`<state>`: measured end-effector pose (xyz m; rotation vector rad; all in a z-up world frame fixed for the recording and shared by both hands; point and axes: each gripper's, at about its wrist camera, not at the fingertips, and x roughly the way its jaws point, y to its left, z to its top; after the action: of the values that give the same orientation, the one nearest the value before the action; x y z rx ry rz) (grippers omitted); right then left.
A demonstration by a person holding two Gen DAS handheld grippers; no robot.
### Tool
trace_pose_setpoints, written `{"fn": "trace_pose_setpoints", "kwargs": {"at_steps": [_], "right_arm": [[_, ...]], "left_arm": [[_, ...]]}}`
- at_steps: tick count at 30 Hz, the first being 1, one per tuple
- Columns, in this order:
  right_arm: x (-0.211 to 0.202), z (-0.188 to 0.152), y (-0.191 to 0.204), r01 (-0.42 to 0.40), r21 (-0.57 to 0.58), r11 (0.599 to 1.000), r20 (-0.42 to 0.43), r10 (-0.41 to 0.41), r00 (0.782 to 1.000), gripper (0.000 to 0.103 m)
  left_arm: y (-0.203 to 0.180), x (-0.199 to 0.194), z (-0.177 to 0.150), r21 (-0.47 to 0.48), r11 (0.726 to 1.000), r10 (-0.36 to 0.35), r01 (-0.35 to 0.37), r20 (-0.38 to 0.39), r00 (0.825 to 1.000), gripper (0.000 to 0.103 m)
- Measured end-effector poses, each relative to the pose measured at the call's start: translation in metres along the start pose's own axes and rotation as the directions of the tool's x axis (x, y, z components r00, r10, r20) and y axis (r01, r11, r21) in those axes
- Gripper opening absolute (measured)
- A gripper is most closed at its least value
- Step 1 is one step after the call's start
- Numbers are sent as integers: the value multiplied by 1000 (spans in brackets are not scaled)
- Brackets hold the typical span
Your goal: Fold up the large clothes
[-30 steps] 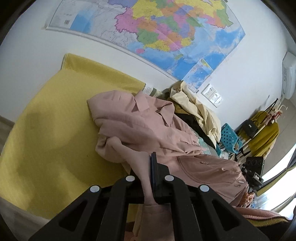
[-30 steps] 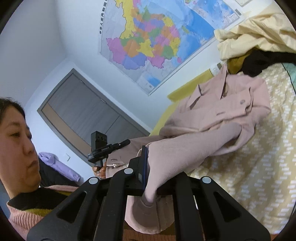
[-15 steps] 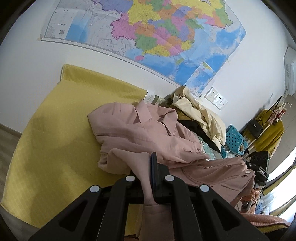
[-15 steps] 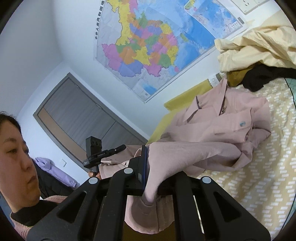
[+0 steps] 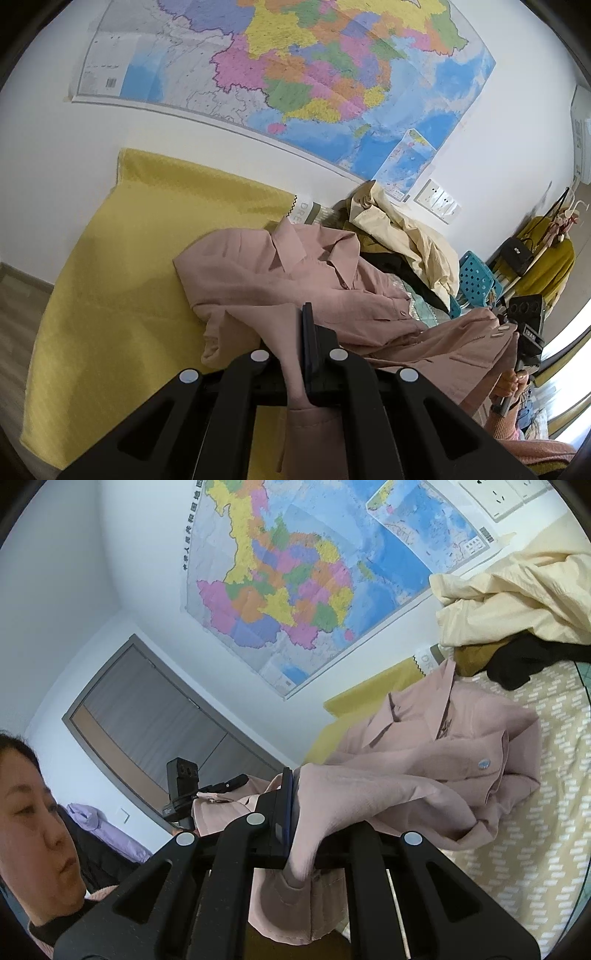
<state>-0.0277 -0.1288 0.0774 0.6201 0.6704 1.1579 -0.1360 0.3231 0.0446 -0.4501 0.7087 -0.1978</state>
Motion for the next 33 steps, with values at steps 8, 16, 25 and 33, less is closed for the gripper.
{"fn": "trace_pose_setpoints", "kwargs": {"at_steps": [8,16,25,33], "right_arm": [[9,23,-7,22,7,1000,8,-22,1000,7],[19,48,-15,33,10,999,20,-33,999,7],[28,64,-31,37,37,999,27,-38,999,7],[36,79,-50,43,68,997,34,-45,998,7]], "left_arm": [[-2,14,31,30,999,20,-20,-12,1000,3],[1,31,60,46,998,54,-53,-22,998,3],[6,52,80,40,997,62,-59,-52,997,3],[8,66,95,41,997,70,-67,-68,995,3]]}}
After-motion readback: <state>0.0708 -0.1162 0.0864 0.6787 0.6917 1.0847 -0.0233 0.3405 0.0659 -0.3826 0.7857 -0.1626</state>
